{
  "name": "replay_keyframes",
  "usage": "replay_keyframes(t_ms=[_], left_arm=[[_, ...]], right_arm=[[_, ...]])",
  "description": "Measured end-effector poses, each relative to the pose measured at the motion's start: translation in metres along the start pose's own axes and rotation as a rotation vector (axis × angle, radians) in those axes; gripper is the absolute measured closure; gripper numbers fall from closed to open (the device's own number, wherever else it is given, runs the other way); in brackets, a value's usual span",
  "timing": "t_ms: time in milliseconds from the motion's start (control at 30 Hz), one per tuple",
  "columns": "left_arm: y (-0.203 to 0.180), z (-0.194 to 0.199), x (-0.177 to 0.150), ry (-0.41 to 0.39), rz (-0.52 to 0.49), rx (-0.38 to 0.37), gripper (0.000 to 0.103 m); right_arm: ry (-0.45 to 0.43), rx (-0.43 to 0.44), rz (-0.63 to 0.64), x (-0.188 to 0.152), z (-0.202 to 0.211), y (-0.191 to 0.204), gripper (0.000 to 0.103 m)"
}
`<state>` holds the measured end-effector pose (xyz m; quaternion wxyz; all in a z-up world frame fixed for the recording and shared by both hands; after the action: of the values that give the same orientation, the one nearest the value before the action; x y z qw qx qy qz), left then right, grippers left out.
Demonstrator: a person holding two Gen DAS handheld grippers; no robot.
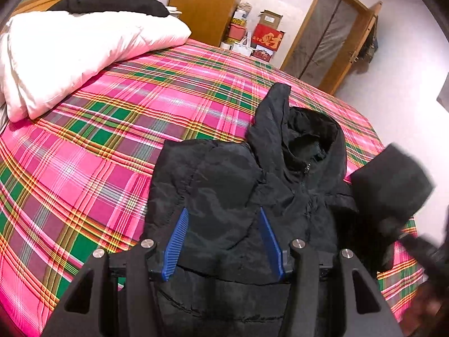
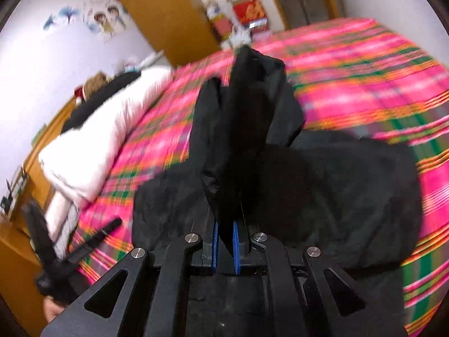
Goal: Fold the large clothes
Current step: 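Fold the held sleeve across the jacket body with the right gripper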
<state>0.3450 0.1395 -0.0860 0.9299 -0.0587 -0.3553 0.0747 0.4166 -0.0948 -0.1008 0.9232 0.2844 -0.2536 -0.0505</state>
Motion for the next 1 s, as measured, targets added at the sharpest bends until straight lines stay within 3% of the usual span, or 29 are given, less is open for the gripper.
replay_keyframes(t_ms=[133,233,300,333,433,533,633,733,833,967,1000], left_arm=[[0.0,-0.002,0.0,0.005,0.007,-0.013,0.049],[-0.001,-0.004,0.001,0.004,0.006,-0.019,0.049],[-0.001,-0.004,0.001,0.002,0.014,-0.026,0.049],[-0.002,-0.004,0.001,-0.002,0.019,-0.033,0.049],[-0.005,-0.002,0.002,-0.015,0.035,-0.057,0.049],[-0.007,-0.002,0.003,-0.023,0.054,-0.093,0.047],[-0.012,-0.011,0.001,0.001,0.093,-0.155,0.043],[-0.027,-0.031,-0.006,0.085,0.105,-0.237,0.042],[-0.043,-0.05,-0.017,0.152,0.074,-0.242,0.043],[-0.064,-0.065,-0.028,0.184,-0.011,-0.221,0.044],[-0.069,-0.069,-0.03,0.19,-0.039,-0.212,0.055]], right_arm=[[0.114,0.013,-0.022,-0.024,-0.047,-0.002,0.09],[0.138,0.042,-0.001,-0.032,-0.055,0.004,0.069],[0.139,0.081,0.01,-0.035,-0.049,0.01,0.045],[0.137,0.099,0.016,-0.035,-0.045,0.014,0.043],[0.106,0.156,0.05,-0.032,-0.021,0.025,0.043],[0.055,0.146,0.066,-0.027,0.004,0.017,0.043],[-0.003,0.093,0.051,-0.02,0.028,-0.013,0.043],[-0.038,0.029,-0.008,-0.015,0.044,-0.054,0.043],[-0.059,-0.044,-0.072,-0.01,0.055,-0.095,0.043],[-0.103,-0.128,-0.124,-0.001,0.074,-0.143,0.043],[-0.113,-0.137,-0.127,0.0,0.082,-0.149,0.044]])
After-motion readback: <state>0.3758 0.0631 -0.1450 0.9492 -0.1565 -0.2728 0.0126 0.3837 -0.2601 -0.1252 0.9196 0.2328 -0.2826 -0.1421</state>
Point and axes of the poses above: each gripper's, at about its wrist camera, not at the fingertips, and z roughly against the way its jaws point, y to its left, x to its top, the point moved 6 cm from there along -z, roughly the way its jaws point, and after that the axes turned 10 degrees about -z, right-handed, at the moved point
